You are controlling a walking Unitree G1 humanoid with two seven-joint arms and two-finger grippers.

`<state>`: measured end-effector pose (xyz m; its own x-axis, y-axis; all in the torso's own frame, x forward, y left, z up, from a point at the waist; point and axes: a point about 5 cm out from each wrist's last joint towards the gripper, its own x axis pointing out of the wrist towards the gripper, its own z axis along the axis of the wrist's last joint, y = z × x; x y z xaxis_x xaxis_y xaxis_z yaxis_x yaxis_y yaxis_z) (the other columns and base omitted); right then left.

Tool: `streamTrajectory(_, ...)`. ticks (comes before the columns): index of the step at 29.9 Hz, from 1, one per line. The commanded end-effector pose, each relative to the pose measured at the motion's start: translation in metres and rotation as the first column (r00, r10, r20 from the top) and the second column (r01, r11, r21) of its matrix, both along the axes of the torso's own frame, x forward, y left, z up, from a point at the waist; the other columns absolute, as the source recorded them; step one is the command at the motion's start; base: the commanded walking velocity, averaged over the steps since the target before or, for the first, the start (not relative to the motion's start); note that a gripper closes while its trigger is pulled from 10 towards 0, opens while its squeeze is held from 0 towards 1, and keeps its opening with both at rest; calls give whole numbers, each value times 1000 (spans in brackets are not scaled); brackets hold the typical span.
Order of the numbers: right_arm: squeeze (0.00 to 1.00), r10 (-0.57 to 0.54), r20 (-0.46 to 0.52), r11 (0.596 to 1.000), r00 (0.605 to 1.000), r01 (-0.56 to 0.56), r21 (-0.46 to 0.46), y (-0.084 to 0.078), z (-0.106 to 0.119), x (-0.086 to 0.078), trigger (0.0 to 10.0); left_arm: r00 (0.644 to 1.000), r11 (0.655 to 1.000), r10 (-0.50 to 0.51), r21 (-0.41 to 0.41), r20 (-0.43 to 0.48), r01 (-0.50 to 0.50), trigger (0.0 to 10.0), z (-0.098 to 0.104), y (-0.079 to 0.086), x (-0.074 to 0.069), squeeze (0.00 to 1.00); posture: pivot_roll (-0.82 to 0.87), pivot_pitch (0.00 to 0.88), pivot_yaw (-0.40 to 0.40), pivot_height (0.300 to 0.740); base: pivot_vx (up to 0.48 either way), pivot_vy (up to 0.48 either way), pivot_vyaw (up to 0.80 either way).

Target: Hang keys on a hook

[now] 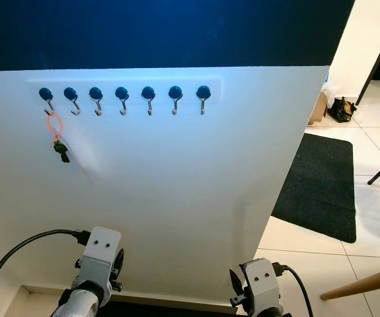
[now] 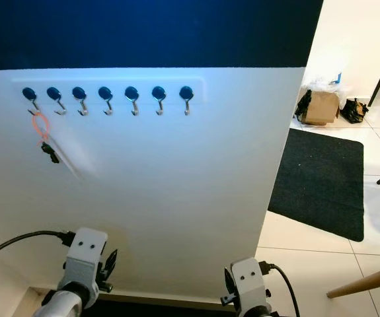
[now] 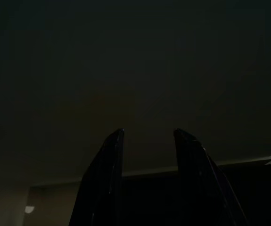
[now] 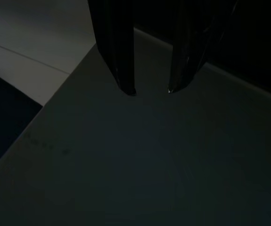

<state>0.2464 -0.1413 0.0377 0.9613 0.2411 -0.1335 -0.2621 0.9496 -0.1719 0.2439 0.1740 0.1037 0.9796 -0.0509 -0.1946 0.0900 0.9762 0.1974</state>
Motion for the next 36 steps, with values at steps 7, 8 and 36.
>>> streamTrajectory(7, 0, 3, -29, 1000, 1000, -3, 8, 2, -7, -4, 10000, 1000, 1000, 11, 6, -17, -11, 10000, -8, 1, -1, 0, 98, 168, 79, 740, 0, 0, 0)
streamTrajectory(8, 0, 3, -31, 1000, 1000, -3, 10, 2, -7, -4, 10000, 1000, 1000, 9, 6, -17, -9, 10000, -9, 0, -1, 0, 95, 163, 78, 740, 0, 0, 0)
streamTrajectory(36, 0, 4, -43, 1000, 999, -3, 12, 1, -9, -3, 10000, 1000, 1000, -11, 3, -17, 11, 10000, -12, -5, 0, 0, 97, 168, 75, 740, 0, 0, 0)
